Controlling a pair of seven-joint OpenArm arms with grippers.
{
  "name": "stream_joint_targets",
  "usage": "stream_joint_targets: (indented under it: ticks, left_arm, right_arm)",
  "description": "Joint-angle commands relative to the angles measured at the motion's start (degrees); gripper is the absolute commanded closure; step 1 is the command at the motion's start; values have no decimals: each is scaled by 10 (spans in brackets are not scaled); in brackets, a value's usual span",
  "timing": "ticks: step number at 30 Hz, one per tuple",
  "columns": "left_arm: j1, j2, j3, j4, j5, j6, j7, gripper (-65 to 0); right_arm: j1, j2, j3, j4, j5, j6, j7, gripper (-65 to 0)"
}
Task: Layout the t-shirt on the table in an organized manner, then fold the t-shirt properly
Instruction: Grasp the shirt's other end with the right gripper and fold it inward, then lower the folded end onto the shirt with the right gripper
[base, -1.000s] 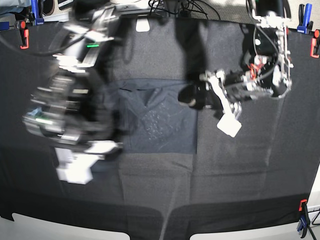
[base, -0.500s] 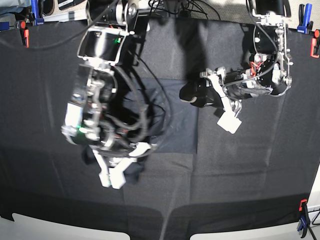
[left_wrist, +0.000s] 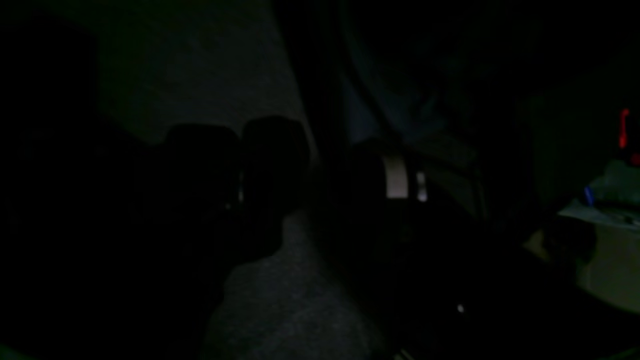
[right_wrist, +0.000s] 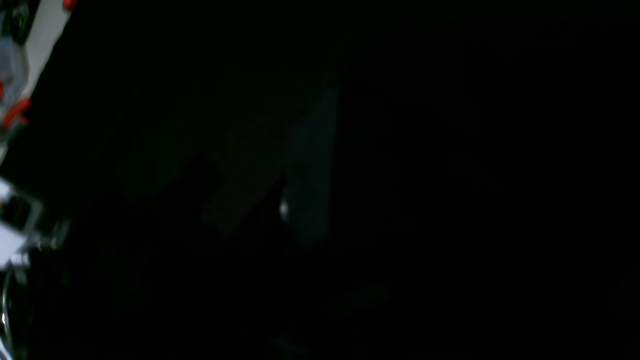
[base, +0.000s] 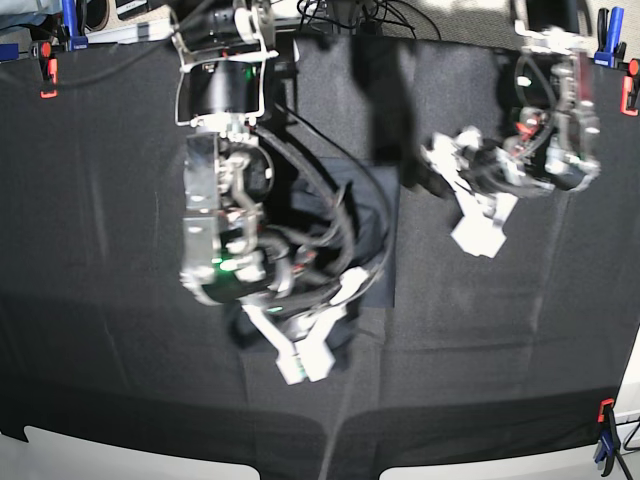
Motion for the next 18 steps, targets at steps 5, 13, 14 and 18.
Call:
stream_joint_targets:
  ticks: [5, 13, 14, 18]
  left_arm:
    - [-9, -30, -2, 10, -2, 2, -14, -269]
    - [-9, -64, -2, 10, 75, 2, -35, -269]
    - [-9, -67, -2, 10, 75, 2, -35, -269]
    - [-9, -70, -2, 10, 74, 3, -35, -269]
  right_arm:
    - [17, -4, -57, 10, 21, -3, 12, -325]
    - [22, -4, -93, 13, 160, 98, 29, -327]
    - [26, -4, -88, 14, 153, 98, 37, -327]
    - [49, -4, -41, 18, 90, 98, 60, -327]
